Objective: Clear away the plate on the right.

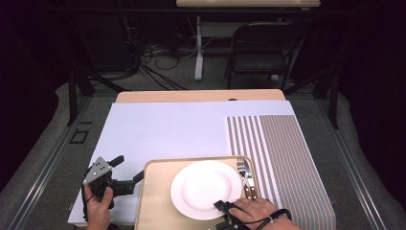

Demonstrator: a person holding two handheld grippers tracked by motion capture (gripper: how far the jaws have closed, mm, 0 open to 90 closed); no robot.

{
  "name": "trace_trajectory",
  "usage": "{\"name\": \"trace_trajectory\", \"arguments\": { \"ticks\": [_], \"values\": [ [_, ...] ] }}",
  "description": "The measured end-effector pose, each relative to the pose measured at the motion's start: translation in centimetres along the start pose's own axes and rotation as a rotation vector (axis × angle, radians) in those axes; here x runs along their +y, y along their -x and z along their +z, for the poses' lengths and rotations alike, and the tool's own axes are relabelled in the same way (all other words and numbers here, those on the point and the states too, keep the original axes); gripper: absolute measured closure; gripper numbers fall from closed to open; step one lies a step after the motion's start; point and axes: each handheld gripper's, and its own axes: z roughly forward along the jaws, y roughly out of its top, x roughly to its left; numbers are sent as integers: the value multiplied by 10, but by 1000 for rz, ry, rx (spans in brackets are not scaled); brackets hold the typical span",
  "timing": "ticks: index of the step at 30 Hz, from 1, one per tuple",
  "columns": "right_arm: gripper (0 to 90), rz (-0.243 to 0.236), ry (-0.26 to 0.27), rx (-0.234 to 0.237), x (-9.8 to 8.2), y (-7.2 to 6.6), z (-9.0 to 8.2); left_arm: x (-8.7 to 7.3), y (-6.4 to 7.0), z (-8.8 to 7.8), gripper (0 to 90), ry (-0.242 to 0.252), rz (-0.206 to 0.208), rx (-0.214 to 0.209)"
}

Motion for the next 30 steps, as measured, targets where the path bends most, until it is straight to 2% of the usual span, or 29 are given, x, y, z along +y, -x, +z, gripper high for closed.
{"name": "trace_trajectory", "arguments": {
  "ticks": [7,13,15,17,23,25,28,30],
  "values": [
    [790,-4,3,19,0,-2,10,0,-1,0,4,0,1,-3],
    [792,-1,8,14,0,-3,15,0,-1,0,5,2,0,-1],
    [794,-13,4,15,1,-3,15,0,-1,0,5,2,0,-2],
    [796,-16,22,10,2,-4,17,0,-1,0,5,3,1,-1],
    [818,-38,23,39,3,-9,22,0,-1,1,5,3,0,-1],
    [819,-31,27,43,2,-10,23,-1,0,1,5,1,-9,-2],
    [819,-28,21,51,1,-9,24,0,0,2,5,-1,-7,-2],
    [817,-23,35,49,-1,-9,25,0,0,2,4,-3,-1,-1]
  ]
}}
